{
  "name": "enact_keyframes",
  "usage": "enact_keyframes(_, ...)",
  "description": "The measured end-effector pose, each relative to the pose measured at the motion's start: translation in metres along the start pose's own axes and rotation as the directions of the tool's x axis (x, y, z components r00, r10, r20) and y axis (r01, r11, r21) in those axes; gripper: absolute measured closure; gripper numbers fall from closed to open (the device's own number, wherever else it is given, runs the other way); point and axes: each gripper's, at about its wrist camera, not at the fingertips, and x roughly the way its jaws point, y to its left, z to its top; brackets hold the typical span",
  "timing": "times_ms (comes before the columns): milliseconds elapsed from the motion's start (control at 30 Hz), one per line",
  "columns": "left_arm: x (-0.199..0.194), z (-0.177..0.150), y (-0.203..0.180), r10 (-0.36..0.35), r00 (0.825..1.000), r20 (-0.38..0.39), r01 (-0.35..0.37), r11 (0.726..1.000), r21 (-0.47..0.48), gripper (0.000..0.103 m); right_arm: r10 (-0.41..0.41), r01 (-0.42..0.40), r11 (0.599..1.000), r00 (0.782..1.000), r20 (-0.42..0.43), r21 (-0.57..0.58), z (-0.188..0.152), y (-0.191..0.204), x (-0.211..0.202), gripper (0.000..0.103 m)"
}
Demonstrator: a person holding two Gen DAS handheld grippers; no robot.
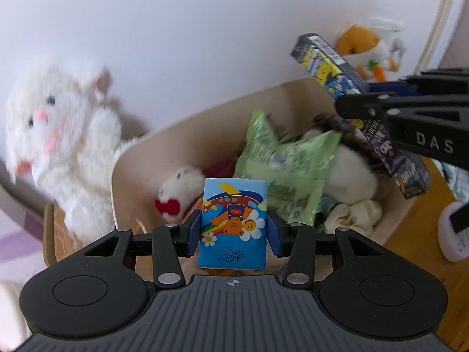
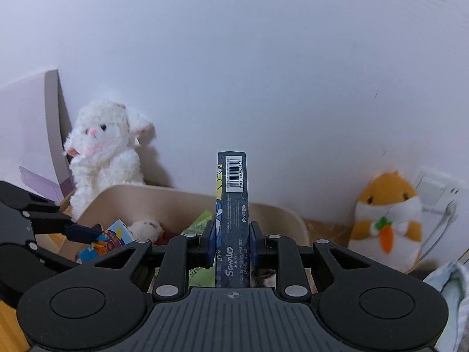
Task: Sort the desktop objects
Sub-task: 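Carry the tissue pack and snack box into the basket and release both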
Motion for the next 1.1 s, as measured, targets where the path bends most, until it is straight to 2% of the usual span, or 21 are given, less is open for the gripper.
enact_keyframes(233, 0.014, -0.005, 0.004, 0.019, 1.000, -0.012, -0.019, 1.000, -0.016, 0.056, 0.025, -0.021, 0.999, 0.991, -0.134, 0.031, -0.015, 0.004, 0.031, 0.082)
enact_keyframes(367, 0.014, -0.007, 0.001, 0.022, 1.000, -0.018, -0.022, 1.000, -0.020, 0.056, 0.011, -0.009, 1.000, 0.985, -0.172, 0.014, -0.022, 0.007, 0.037, 0.082)
enact_keyframes(400, 0.012, -0.006, -0.001, 0.024, 1.000, -0.019, -0.024, 0.999, -0.024, 0.055, 0.011, -0.008, 1.000, 0.984, -0.180, 0.017, -0.024, 0.007, 0.038, 0.082)
enact_keyframes(433, 0.011, -0.007, -0.001, 0.014, 1.000, -0.018, -0.014, 1.000, -0.026, 0.046, 0.012, -0.009, 1.000, 0.982, -0.186, 0.020, -0.025, 0.007, 0.038, 0.081)
enact_keyframes(467, 0.010, -0.007, -0.001, -0.008, 1.000, -0.025, 0.007, 0.999, -0.031, 0.031, 0.009, -0.005, 1.000, 0.981, -0.192, 0.021, -0.026, 0.006, 0.038, 0.069)
enact_keyframes(533, 0.006, -0.009, -0.003, -0.014, 1.000, -0.023, 0.013, 0.999, -0.037, 0.022, 0.012, -0.009, 1.000, 0.980, -0.198, 0.016, -0.028, 0.006, 0.036, 0.057)
enact_keyframes(600, 0.003, -0.011, -0.006, 0.009, 1.000, -0.026, -0.010, 0.999, -0.032, 0.020, 0.016, -0.014, 1.000, 0.982, -0.190, 0.010, -0.029, 0.007, 0.032, 0.032)
enact_keyframes(667, 0.002, -0.012, -0.007, 0.013, 0.999, -0.045, -0.015, 1.000, -0.026, 0.020, 0.005, -0.005, 1.000, 0.983, -0.186, 0.000, -0.029, 0.008, 0.029, 0.024)
enact_keyframes(733, 0.000, -0.015, -0.007, 0.001, 0.999, -0.051, -0.002, 1.000, -0.020, 0.020, 0.007, -0.007, 1.000, 0.982, -0.189, -0.003, -0.029, 0.008, 0.025, 0.021)
enact_keyframes(800, -0.005, -0.018, -0.006, 0.007, 0.999, -0.045, -0.008, 1.000, -0.023, 0.020, -0.001, 0.000, 1.000, 0.982, -0.188, -0.004, -0.029, 0.008, 0.020, 0.003)
enact_keyframes(867, -0.010, -0.019, -0.003, 0.012, 0.999, -0.046, -0.014, 0.999, -0.036, 0.020, -0.004, 0.004, 1.000, 0.985, -0.173, -0.004, -0.029, 0.007, 0.013, 0.000)
enact_keyframes(1100, -0.035, -0.022, -0.003, 0.029, 0.999, -0.040, -0.032, 0.997, -0.072, 0.020, -0.008, 0.010, 1.000, 0.987, -0.161, 0.008, -0.028, 0.006, -0.011, 0.000)
